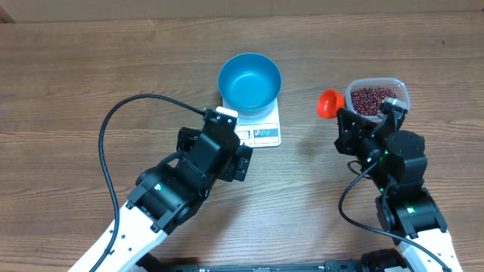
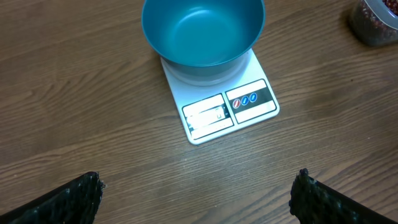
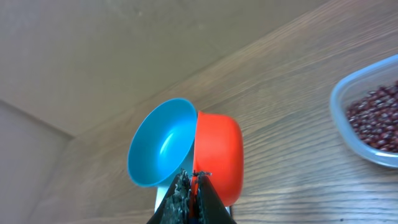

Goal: Scoop item into bowl and weigh 150g on scale
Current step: 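Raise the red cup with the right gripper over the bean tub, then lower the red cup into the beans with the right gripper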

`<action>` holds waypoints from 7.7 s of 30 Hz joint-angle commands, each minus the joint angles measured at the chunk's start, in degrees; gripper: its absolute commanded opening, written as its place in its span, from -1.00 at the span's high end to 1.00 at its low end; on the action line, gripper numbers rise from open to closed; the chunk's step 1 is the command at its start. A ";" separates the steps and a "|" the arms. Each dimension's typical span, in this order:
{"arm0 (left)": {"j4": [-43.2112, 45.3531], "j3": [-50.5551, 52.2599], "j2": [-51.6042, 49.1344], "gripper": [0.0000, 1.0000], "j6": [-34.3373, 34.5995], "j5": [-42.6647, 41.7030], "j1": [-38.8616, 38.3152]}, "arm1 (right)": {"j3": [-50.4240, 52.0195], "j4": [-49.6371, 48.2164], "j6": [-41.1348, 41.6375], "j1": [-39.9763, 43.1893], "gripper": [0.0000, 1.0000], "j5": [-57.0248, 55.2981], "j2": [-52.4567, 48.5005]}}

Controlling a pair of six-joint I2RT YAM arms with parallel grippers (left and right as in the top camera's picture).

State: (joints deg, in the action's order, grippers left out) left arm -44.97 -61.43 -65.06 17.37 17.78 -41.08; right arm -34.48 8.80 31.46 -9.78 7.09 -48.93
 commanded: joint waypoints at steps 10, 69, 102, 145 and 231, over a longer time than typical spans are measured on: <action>0.20 0.26 -0.52 -0.99 -0.46 0.22 0.61 | -11.76 8.04 -1.25 0.15 0.93 9.55 0.09; 0.20 0.26 -0.52 -0.99 -0.46 0.22 0.61 | -64.85 57.05 -19.32 1.42 0.93 -39.41 -50.49; 0.13 0.26 -0.52 -0.98 -0.46 0.22 0.61 | -58.45 51.87 -19.10 9.64 0.93 -30.08 -53.88; 0.15 0.26 -0.52 -0.98 -0.46 0.22 0.61 | -49.13 41.42 -19.37 11.52 0.93 -27.52 -54.07; 0.15 0.26 -0.52 -0.99 -0.46 0.22 0.61 | -42.34 32.33 -19.56 11.52 0.93 -19.39 -56.76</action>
State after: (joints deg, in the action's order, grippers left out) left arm -44.99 -61.43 -65.06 17.37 17.78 -41.08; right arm -77.56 41.12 11.94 1.50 -13.28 -103.68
